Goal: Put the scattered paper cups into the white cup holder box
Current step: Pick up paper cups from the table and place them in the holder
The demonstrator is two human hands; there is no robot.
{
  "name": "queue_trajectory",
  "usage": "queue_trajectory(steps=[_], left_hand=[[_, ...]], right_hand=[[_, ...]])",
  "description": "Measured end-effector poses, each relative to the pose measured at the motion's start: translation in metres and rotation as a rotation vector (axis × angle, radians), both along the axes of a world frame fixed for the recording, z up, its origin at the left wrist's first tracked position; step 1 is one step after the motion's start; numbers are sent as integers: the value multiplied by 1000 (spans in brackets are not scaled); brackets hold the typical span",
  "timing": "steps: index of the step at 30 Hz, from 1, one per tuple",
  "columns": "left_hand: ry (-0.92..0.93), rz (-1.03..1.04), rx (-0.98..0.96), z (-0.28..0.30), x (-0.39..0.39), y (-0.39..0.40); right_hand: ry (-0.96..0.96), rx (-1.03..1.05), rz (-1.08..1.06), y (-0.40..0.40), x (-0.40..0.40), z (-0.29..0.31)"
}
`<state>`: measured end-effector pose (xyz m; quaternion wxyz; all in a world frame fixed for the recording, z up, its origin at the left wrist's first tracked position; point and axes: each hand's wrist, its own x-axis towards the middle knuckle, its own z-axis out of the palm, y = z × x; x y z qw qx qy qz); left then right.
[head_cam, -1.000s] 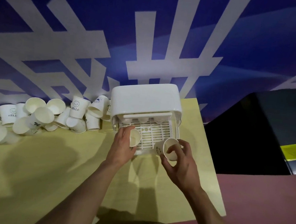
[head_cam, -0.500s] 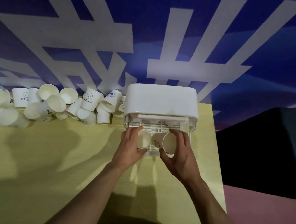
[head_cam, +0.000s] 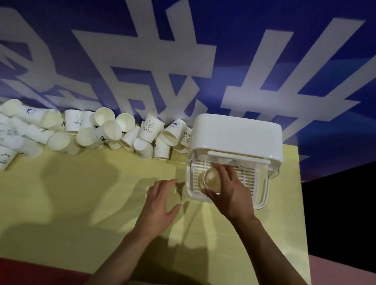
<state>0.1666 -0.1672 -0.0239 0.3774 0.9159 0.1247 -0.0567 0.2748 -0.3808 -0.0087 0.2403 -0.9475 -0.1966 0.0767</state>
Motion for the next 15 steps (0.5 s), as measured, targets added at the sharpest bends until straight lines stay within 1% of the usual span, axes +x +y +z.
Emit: queue_trajectory(steps=[6,10,13,15], left_hand=[[27,44,-10,3,-16,27],[32,63,-17,5,-26,51],[38,55,-17,4,-31,73],[38,50,-33,4,-33,87]], right_hand=[[115,-160,-4,13,6,-23],[169,-204,-17,23,3,-26],[161,-200,-60,29,-2,-23],[99,-188,-85,32,-8,-20]])
